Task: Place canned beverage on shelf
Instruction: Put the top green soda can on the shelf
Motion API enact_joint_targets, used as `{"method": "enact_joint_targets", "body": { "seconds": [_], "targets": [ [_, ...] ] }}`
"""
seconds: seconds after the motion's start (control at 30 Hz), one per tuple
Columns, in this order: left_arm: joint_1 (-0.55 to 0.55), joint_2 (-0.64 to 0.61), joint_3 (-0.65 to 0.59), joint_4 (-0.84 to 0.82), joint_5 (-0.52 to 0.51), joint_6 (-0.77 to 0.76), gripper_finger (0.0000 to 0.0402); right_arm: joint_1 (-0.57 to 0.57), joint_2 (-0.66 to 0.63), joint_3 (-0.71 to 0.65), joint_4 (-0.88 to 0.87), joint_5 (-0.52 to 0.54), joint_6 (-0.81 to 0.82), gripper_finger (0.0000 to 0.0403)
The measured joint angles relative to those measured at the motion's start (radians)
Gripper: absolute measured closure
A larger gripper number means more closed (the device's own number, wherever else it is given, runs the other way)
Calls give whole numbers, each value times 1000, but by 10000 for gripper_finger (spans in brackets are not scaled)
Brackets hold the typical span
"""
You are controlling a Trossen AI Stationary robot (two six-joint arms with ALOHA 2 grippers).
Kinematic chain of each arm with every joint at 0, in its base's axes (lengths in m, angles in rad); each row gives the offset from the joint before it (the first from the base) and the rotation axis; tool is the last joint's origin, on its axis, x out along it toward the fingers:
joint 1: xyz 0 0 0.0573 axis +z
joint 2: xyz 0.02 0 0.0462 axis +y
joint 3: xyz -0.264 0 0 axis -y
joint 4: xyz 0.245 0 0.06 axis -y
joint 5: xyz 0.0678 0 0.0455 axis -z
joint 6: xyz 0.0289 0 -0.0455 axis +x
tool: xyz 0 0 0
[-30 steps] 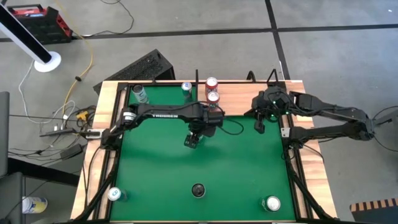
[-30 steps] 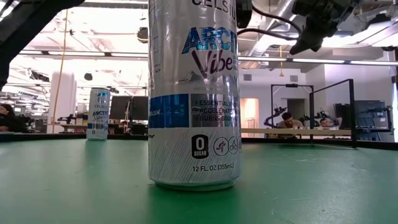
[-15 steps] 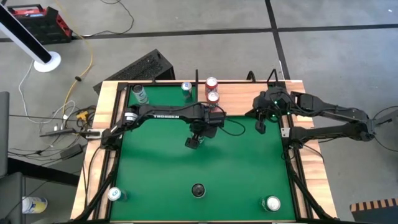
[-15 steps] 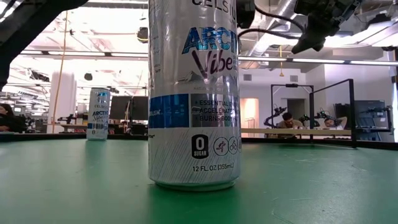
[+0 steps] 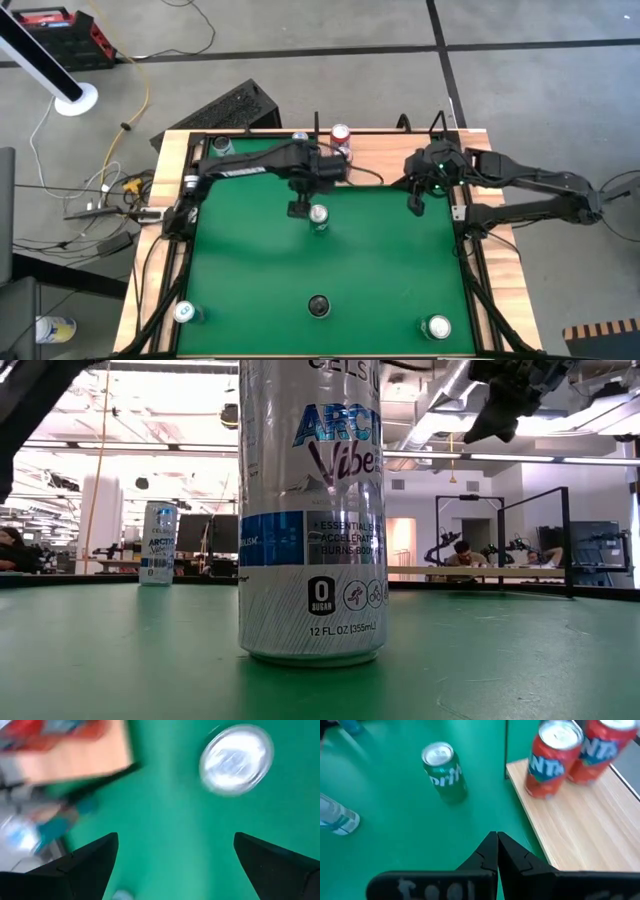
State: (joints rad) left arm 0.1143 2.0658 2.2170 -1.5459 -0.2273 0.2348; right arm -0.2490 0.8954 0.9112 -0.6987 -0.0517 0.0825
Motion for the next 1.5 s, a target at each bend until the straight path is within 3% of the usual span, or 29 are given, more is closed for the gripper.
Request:
{"method": "enact_joint_targets", "body": {
  "seconds": [0.17,0.33,0.53,0.63,0.87,1.07,1.27,1.5],
  "targets": [
    [29,-187,-174,83,-22,-54,20,69,73,0,135,0,-8,376],
    [38,-473,-572,366,-19,-64,20,158,191,0,345,0,-57,376],
    [38,-839,-1122,850,29,-72,19,224,365,0,627,0,-126,376],
    [38,-992,-1364,1169,65,-86,19,240,434,0,721,0,-161,376],
    [38,-1159,-1820,1884,136,-133,19,242,546,0,899,-3,-170,376],
    [38,-1163,-1978,2136,104,-202,19,243,611,0,1001,-40,-143,376],
    [38,-1122,-2008,2148,64,-239,19,243,711,13,1053,-52,-116,372],
    [38,-1058,-2008,2139,63,-231,19,242,748,56,1050,-20,-109,302]
  ]
}}
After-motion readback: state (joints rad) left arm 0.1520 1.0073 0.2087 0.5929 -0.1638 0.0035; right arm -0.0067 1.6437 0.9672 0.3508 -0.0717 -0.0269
